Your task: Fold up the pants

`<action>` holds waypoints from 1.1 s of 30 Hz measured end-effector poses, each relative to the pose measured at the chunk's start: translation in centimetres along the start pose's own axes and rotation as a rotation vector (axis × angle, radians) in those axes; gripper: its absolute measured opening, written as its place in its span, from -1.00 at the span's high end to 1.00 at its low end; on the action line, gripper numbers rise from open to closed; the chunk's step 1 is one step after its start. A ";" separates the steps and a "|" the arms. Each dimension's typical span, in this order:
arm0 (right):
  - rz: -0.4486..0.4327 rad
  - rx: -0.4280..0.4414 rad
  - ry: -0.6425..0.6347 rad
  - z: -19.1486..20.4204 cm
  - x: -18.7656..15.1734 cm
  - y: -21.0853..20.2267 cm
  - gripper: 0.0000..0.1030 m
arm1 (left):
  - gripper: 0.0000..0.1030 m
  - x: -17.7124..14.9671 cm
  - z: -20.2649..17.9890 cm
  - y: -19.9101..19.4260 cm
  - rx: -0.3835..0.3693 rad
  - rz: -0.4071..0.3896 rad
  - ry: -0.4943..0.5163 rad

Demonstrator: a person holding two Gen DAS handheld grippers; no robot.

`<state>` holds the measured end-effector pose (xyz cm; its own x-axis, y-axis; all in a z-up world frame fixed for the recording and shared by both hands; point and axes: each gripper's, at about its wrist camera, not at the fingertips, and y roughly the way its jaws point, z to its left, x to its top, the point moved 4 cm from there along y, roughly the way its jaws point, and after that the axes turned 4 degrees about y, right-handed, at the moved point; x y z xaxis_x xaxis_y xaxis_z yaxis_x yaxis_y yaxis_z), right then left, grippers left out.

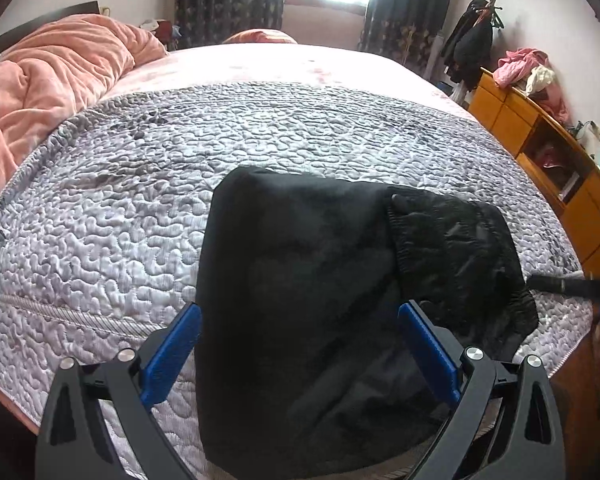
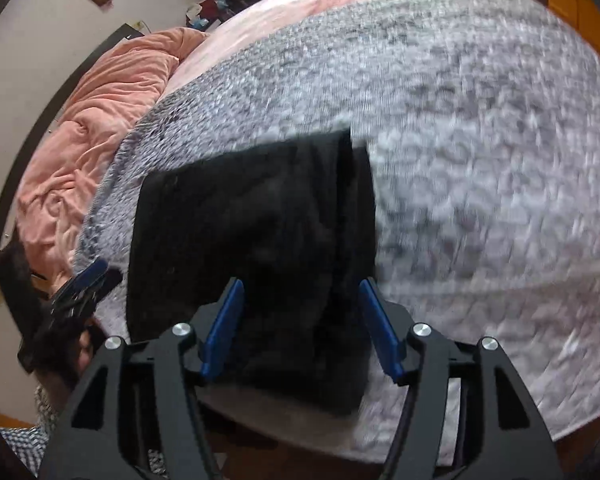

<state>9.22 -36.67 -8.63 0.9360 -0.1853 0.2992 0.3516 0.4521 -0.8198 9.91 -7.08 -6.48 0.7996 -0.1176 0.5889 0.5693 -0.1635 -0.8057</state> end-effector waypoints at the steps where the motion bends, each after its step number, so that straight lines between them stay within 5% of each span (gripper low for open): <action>1: 0.006 0.007 0.013 -0.1 -0.5 0.0 -0.18 | -0.92 -0.1 -0.1 -0.1 -0.001 0.000 0.000; 7: 0.015 0.002 0.057 -0.3 -2.0 1.5 -0.28 | -0.92 -0.4 -0.2 -0.5 0.002 -0.004 0.010; 13: 0.022 -0.051 0.049 -0.6 -1.9 2.4 0.03 | -0.92 -0.6 0.1 -0.4 0.002 0.000 -0.008; 16: 0.002 -0.080 0.030 -0.6 -1.9 1.7 0.59 | -0.92 -0.6 0.0 -0.6 0.004 -0.006 -0.004; 19: 0.011 -0.054 0.015 -0.4 -1.7 1.0 0.70 | -0.92 -0.4 -0.3 -0.9 0.004 -0.016 0.007; 33: 0.032 -0.087 0.019 -1.2 -3.0 0.4 0.78 | -0.92 -1.1 0.7 0.4 0.015 0.021 -0.012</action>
<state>6.54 -36.96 -10.46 0.9459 -0.1887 0.2639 0.3181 0.3805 -0.8683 9.38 -6.36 -7.51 0.8136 -0.1087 0.5712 0.5553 -0.1464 -0.8187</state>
